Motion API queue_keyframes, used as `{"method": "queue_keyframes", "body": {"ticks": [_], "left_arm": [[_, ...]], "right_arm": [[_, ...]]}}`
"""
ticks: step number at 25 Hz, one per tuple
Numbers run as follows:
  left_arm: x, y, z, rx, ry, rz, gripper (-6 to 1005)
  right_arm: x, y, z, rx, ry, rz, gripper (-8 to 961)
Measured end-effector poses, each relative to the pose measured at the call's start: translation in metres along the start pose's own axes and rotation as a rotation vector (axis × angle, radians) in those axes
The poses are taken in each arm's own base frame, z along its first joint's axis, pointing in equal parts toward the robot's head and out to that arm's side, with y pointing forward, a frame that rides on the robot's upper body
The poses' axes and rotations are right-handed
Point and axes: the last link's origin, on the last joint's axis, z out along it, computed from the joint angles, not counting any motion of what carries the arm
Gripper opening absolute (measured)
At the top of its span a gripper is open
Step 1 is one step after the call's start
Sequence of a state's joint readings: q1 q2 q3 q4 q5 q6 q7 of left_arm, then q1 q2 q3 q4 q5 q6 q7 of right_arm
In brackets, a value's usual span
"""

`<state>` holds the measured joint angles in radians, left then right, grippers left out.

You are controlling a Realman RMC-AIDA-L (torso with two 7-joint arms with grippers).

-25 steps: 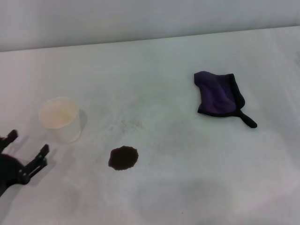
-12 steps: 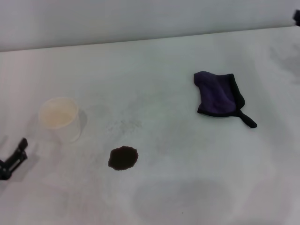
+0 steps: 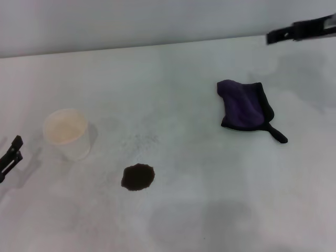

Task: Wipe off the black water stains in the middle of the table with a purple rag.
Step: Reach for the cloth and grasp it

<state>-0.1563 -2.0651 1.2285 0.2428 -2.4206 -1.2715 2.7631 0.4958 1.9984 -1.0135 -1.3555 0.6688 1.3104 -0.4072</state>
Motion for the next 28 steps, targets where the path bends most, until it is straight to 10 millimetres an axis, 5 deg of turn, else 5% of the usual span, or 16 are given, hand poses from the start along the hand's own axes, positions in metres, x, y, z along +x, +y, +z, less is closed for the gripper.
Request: {"method": "queue_keyframes", "body": {"ticks": [8, 18, 28], "left_arm": [[0.001, -0.007, 0.001, 0.001, -0.011, 0.026, 891], [-0.004, -0.003, 0.001, -0.027, -0.045, 0.042, 892], [-0.005, -0.002, 0.002, -0.035, -0.049, 0.046, 892]], "right_arm": [[0.001, 0.041, 0.03, 0.052, 0.24, -0.085, 871], [0.02, 0.057, 0.08, 0.05, 0.359, -0.131, 871], [0.022, 0.059, 0.1, 0.072, 0.367, -0.172, 855]]}}
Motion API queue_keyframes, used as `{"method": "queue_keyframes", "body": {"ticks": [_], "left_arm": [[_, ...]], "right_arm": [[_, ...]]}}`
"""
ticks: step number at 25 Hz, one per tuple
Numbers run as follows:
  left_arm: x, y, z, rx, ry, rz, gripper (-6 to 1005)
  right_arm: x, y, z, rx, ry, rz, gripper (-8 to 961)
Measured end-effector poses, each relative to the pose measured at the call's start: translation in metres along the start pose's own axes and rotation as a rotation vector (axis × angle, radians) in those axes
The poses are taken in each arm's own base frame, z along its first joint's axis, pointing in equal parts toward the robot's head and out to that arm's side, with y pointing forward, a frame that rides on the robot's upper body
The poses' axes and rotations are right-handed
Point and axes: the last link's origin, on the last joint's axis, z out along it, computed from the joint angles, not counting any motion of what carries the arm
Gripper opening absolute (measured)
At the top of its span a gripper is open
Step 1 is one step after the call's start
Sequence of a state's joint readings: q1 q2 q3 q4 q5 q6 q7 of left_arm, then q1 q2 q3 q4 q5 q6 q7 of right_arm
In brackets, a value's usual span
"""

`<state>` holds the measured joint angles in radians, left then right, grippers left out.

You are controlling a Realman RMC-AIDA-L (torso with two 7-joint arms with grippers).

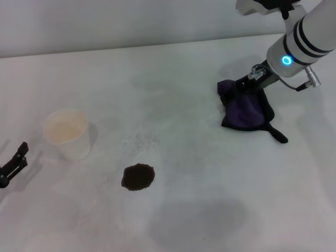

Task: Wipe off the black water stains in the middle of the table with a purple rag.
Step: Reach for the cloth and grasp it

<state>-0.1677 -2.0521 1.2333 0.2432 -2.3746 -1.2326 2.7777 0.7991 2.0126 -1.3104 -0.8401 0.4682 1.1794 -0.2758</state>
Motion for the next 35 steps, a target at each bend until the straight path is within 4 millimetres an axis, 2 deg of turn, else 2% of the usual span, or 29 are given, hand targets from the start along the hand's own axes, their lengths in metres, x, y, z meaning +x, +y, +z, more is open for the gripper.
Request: {"method": "queue_keyframes", "body": {"ticks": [8, 15, 27, 33, 35], "left_arm": [[0.0, 0.002, 0.0, -0.002, 0.004, 0.01, 891], [-0.001, 0.004, 0.0, -0.003, 0.002, 0.013, 892], [0.0, 0.005, 0.002, -0.003, 0.005, 0.012, 891], [0.001, 0.005, 0.003, -0.007, 0.007, 0.014, 891], [0.001, 0.005, 0.004, -0.008, 0.007, 0.014, 891]], "right_arm": [[0.001, -0.009, 0.006, 0.066, 0.016, -0.036, 793], [0.0, -0.004, 0.015, 0.084, 0.037, -0.074, 728], [0.003, 0.004, 0.018, 0.079, 0.085, -0.089, 606], [0.008, 0.006, 0.023, 0.11, 0.121, -0.103, 402], [0.008, 0.008, 0.023, 0.119, 0.123, -0.116, 391]]}}
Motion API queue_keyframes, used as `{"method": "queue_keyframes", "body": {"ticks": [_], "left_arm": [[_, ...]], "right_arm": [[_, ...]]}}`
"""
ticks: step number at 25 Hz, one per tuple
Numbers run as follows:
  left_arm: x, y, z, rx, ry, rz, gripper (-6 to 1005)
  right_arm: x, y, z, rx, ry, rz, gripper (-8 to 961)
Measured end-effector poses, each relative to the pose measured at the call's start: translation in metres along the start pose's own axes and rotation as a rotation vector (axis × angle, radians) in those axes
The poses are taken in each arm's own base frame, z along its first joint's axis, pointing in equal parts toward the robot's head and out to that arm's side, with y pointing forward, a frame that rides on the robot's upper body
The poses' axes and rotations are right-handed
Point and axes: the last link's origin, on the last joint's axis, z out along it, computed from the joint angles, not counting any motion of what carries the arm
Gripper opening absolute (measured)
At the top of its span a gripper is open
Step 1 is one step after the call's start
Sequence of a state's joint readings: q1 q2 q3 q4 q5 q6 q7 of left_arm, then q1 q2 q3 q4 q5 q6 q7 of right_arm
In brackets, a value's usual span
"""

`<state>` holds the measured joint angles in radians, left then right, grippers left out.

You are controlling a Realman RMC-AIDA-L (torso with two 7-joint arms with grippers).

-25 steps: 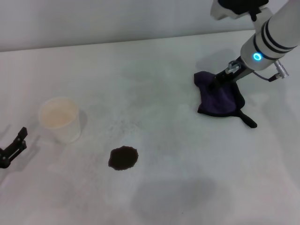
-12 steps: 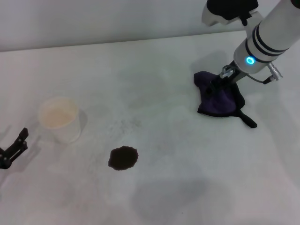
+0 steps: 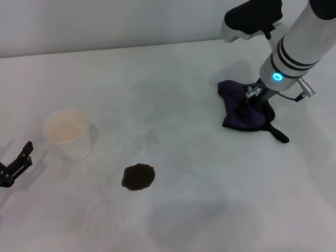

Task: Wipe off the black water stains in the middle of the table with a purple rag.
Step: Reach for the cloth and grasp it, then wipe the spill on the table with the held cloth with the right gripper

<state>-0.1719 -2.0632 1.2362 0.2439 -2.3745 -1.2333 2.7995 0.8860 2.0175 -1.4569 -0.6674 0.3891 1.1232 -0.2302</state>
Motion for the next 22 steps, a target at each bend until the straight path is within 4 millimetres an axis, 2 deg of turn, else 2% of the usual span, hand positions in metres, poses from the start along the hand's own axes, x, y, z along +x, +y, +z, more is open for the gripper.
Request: {"method": "queue_keyframes", "body": {"ticks": [8, 14, 16, 22], "left_arm": [[0.0, 0.0, 0.001, -0.002, 0.001, 0.001, 892], [0.001, -0.001, 0.002, 0.0, 0.004, 0.002, 891], [0.002, -0.001, 0.003, -0.001, 0.007, 0.003, 890], [0.007, -0.005, 0.008, 0.0, 0.025, 0.015, 888]], "right_arm": [[-0.001, 0.003, -0.001, 0.007, -0.004, -0.02, 349], [-0.002, 0.011, -0.005, -0.007, -0.007, -0.045, 166], [0.0, 0.022, -0.005, -0.035, -0.005, -0.069, 97], [0.004, 0.081, -0.012, -0.153, -0.038, -0.158, 96]]}}
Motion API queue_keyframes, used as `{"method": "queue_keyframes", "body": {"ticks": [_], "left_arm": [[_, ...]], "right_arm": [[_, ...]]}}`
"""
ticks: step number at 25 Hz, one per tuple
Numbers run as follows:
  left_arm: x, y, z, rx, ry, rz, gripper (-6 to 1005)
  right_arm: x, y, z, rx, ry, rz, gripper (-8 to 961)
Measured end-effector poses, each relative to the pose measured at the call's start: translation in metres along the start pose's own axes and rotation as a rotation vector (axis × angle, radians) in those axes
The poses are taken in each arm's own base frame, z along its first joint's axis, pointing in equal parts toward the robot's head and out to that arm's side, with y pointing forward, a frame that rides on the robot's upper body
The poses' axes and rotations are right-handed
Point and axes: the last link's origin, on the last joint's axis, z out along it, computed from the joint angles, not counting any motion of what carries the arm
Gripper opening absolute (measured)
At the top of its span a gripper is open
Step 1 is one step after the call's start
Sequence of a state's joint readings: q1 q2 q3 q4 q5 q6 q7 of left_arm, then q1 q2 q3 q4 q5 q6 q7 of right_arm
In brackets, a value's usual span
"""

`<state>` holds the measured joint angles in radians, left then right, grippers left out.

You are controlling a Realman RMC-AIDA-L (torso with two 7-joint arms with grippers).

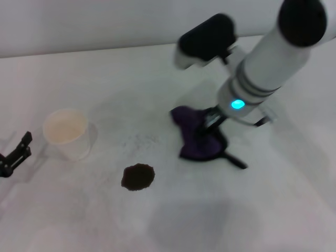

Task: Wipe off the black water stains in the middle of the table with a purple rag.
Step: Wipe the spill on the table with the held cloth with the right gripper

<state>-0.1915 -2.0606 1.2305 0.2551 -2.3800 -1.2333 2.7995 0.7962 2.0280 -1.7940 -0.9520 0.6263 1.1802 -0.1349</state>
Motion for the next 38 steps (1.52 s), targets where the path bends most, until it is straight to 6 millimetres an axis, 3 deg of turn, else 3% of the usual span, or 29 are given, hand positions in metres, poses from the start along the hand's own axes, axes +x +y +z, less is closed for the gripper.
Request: {"method": "queue_keyframes", "body": {"ticks": [10, 19, 24, 35, 38], "left_arm": [[0.013, -0.017, 0.013, 0.01, 0.018, 0.062, 888], [0.022, -0.034, 0.02, 0.052, 0.037, 0.094, 888], [0.02, -0.033, 0.014, 0.055, 0.038, 0.091, 888], [0.003, -0.02, -0.014, 0.055, -0.008, 0.073, 888], [-0.003, -0.018, -0.021, 0.068, -0.03, 0.065, 888]], "right_arm": [[-0.002, 0.102, 0.002, -0.122, -0.023, -0.158, 95], [0.005, 0.149, 0.01, -0.244, -0.048, -0.211, 94], [-0.001, 0.139, 0.008, -0.2, -0.055, -0.209, 94], [-0.004, 0.046, -0.009, 0.109, -0.039, -0.121, 94], [-0.001, 0.044, -0.011, 0.114, -0.041, -0.12, 95]]}}
